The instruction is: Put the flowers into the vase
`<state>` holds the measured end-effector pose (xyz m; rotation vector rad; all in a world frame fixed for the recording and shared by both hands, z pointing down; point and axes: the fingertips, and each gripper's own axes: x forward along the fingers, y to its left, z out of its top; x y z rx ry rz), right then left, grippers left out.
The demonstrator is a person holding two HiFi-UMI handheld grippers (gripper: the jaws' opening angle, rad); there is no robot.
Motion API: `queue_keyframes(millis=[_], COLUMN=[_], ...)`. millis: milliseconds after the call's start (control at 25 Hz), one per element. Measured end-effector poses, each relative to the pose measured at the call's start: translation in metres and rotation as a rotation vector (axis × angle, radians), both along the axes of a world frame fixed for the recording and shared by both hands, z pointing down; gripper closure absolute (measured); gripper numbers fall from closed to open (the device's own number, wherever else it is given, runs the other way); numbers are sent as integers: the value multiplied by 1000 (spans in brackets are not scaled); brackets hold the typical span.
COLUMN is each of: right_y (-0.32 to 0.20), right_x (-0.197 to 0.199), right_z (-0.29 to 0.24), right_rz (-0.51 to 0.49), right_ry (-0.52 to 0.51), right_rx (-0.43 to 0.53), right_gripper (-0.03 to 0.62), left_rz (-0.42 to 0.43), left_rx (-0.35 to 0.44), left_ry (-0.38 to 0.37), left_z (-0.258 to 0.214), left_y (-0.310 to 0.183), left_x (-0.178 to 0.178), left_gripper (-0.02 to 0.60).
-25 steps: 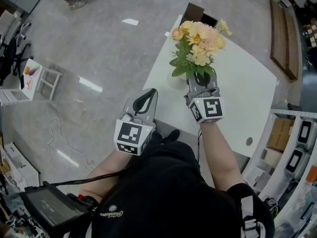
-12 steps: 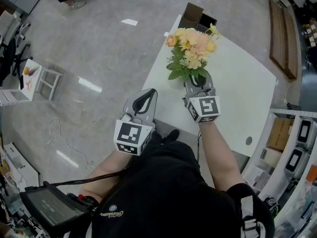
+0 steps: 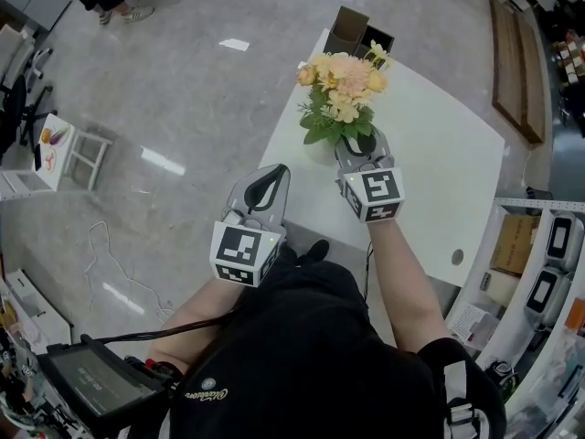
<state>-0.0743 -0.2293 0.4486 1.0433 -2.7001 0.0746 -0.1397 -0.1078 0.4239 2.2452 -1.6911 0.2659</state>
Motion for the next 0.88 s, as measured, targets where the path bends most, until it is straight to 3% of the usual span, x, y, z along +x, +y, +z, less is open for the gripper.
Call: queue_keyframes(millis=[320,680,880], right_y=[0,4,3], right_x=[-2,-4,-1], right_z=[2,1,1], right_rz=[-15,-24,-17], right_ry=[55,41,37], right_rx=[-39,-79,-85], right_gripper=[484,421,416], left_rz=[8,8,16], left_rx=[10,13,13], left_ry=[3,6,6], left_z=[-2,-4,-4], left_y=[0,1,1], left_x=[2,2,4], left_gripper=[574,574,574])
